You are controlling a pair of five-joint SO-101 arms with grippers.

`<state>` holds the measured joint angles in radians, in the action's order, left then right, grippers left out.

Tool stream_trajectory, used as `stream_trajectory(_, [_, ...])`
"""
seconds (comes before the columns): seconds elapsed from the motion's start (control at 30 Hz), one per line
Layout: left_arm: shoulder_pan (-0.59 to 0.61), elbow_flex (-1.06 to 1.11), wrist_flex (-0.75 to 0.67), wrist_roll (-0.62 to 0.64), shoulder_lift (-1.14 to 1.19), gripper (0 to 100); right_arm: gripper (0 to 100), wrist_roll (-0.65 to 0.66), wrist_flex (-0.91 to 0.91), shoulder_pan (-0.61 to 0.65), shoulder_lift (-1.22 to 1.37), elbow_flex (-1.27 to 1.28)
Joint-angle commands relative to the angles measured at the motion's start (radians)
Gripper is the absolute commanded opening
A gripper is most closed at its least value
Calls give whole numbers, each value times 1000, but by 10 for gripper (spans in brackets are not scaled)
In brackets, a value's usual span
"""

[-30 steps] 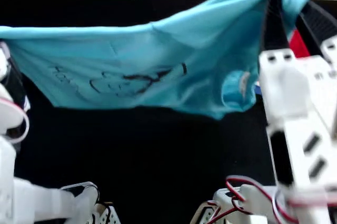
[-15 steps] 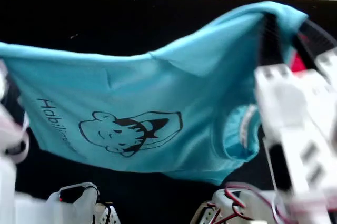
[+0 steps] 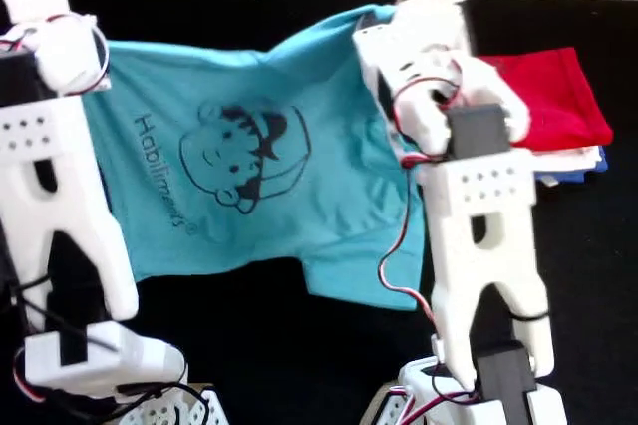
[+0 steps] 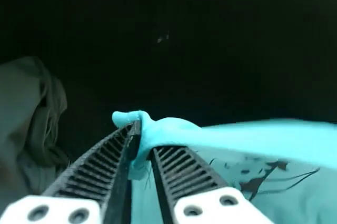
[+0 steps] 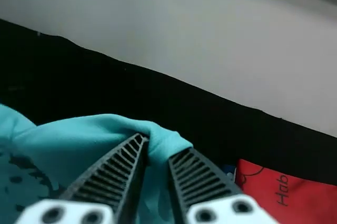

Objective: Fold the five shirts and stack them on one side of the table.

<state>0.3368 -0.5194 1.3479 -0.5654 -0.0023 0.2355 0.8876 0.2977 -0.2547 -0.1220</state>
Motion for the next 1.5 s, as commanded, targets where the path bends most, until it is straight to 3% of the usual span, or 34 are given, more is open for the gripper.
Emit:
stream_trajectory(0.0, [-15,-1,-98,-40,7,9,5,29,-165,5,-1,82])
stream_trajectory(0.4, [-15,5,-126,-84,213,9,5,28,-211,-18,277,70])
stream_trajectory(0.67, [-15,-1,-147,-86,401,9,5,28,-206,-31,584,-147])
stream_trajectory(0.8, [-15,5,-138,-84,450,9,5,28,-104,-38,668,-199])
stream_trajectory(1.07, [-13,1,66,-89,453,9,5,26,208,-42,645,-202])
stream_trajectory(1.3, [-15,1,305,-353,452,9,5,26,432,-39,501,-193])
stream_trajectory(1.47, [-8,2,390,-427,432,9,5,32,565,-38,418,-193])
